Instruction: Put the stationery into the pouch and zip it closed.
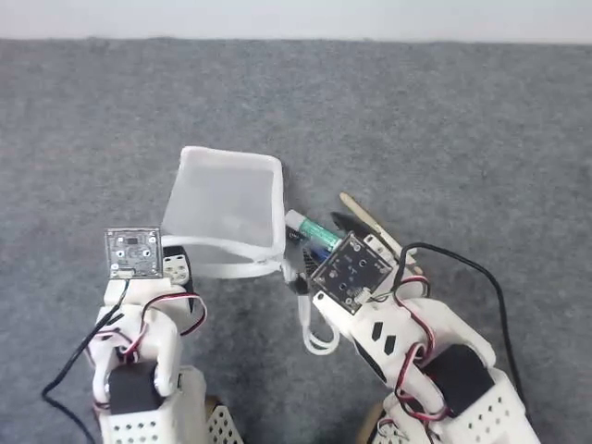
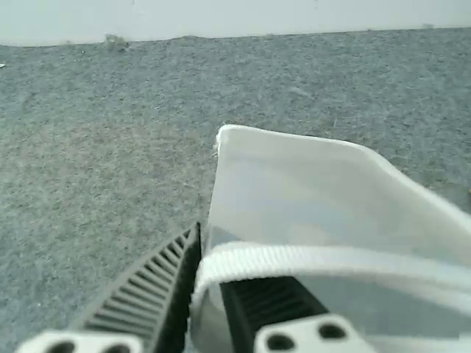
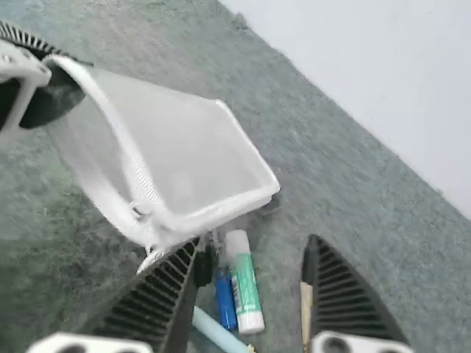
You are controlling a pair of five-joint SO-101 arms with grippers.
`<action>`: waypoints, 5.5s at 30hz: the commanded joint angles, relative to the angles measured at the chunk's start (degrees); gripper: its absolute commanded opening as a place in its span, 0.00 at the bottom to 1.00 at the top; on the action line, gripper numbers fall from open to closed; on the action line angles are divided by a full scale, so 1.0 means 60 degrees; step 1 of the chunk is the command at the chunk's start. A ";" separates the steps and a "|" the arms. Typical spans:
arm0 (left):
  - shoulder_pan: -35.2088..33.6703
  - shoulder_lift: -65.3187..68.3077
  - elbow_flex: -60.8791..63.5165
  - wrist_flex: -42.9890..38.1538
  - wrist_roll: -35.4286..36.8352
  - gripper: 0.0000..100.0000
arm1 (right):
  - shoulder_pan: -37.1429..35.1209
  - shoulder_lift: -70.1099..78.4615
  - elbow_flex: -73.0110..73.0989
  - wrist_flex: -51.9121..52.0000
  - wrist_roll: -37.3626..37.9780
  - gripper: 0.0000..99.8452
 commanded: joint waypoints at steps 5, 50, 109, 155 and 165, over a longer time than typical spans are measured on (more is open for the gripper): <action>-0.0044 -0.0161 -0.0212 -0.0220 -0.0044 0.01 | -0.0022 -0.0095 -0.0703 0.0168 0.0410 0.21; -0.1231 -0.0161 -0.0418 -0.0498 0.0557 0.01 | 0.3377 1.4352 -0.7678 -0.1092 0.1201 0.21; -0.1231 -0.0161 -0.0403 -0.0352 0.0557 0.01 | 0.3363 1.9011 -1.3993 0.3861 0.0205 0.01; 0.0059 0.5670 -0.8271 0.1201 0.1480 0.01 | 0.3553 1.7106 -1.4007 0.5092 -0.1187 0.01; 0.1465 0.8791 -0.9678 0.1201 0.2769 0.01 | 0.3875 1.6623 -1.3949 0.5121 -0.1524 0.01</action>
